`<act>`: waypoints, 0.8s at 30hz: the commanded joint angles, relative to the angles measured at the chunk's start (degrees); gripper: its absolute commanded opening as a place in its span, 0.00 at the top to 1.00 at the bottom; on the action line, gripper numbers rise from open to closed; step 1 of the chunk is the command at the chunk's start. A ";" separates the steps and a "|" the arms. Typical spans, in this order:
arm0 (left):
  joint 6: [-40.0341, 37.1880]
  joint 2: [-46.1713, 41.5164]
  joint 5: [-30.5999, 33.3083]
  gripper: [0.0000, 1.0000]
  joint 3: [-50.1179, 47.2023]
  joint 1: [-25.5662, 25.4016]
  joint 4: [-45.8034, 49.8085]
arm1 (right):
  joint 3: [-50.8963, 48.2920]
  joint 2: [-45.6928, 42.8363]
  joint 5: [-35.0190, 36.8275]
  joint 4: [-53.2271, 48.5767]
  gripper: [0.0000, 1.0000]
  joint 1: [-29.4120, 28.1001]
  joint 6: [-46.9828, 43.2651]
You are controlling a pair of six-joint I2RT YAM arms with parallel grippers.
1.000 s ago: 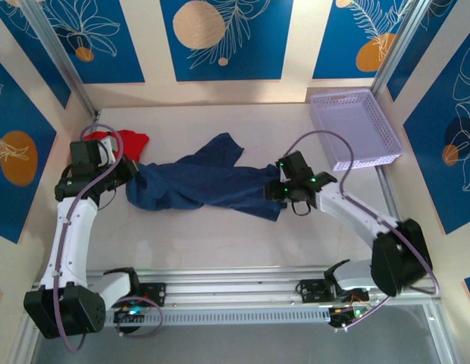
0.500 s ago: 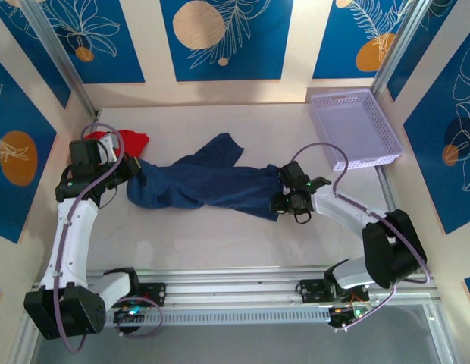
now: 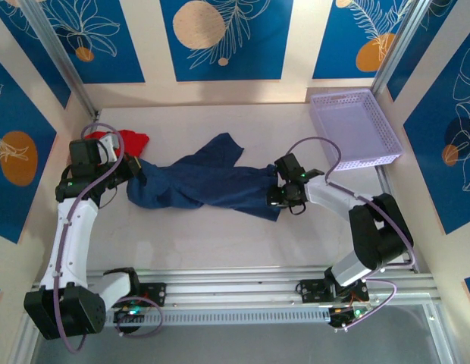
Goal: Fold the inside-out t-shirt
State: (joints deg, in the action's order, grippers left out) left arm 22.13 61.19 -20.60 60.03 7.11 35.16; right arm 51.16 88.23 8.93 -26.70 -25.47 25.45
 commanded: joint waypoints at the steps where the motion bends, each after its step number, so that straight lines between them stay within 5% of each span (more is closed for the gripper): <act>1: -0.60 -0.54 -1.36 1.00 -0.18 0.79 -0.67 | 1.58 0.88 -2.39 0.79 0.68 0.23 -0.75; 9: -0.62 -0.54 -1.53 1.00 -0.22 0.79 -0.73 | 1.54 2.51 -2.42 1.42 0.68 0.23 -0.76; 24: -0.75 -0.46 -1.81 1.00 -0.18 0.80 -0.71 | 3.03 -0.01 -1.11 -0.68 0.85 -0.63 -1.96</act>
State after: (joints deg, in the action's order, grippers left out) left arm 22.13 61.19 -21.02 60.03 7.11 35.16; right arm 52.40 90.54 7.68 -25.41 -25.65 24.58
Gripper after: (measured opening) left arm 0.036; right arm 0.151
